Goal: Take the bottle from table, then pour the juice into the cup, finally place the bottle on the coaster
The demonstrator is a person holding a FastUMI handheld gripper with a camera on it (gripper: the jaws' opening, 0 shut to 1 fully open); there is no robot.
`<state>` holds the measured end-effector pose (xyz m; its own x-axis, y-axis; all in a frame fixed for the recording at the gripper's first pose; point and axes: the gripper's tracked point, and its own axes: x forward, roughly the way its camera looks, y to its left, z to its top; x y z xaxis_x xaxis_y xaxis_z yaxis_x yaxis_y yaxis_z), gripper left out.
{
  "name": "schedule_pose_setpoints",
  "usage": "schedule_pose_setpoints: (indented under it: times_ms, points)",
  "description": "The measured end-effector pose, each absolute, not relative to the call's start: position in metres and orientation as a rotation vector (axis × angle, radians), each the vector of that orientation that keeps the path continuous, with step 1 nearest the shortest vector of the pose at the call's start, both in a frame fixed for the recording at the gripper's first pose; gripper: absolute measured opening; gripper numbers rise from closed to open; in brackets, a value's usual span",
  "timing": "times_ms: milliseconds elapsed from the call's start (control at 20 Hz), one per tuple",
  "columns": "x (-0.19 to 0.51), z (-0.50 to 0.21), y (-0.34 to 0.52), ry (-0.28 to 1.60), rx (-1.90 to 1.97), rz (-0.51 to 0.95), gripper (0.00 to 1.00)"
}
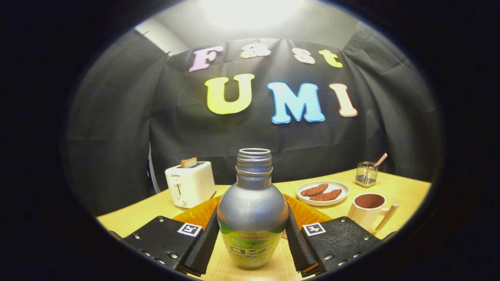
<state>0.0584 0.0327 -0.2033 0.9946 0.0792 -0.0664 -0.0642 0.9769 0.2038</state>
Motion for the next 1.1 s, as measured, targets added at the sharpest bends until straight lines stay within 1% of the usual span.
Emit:
schedule_pose_setpoints:
  times_ms: [100, 300, 450, 850, 1100]
  points:
    - [0.059, -0.196, 0.016, 0.093, 0.328, 0.059, 0.79]
    - [0.069, -0.188, -0.019, 0.070, 0.624, 0.037, 0.78]
    - [0.078, -0.189, -0.035, 0.077, 0.732, 0.030, 0.78]
    - [0.089, -0.194, -0.041, 0.095, 0.983, 0.070, 0.78]
    - [0.088, -0.193, -0.048, 0.048, 1.223, 0.109, 0.77]
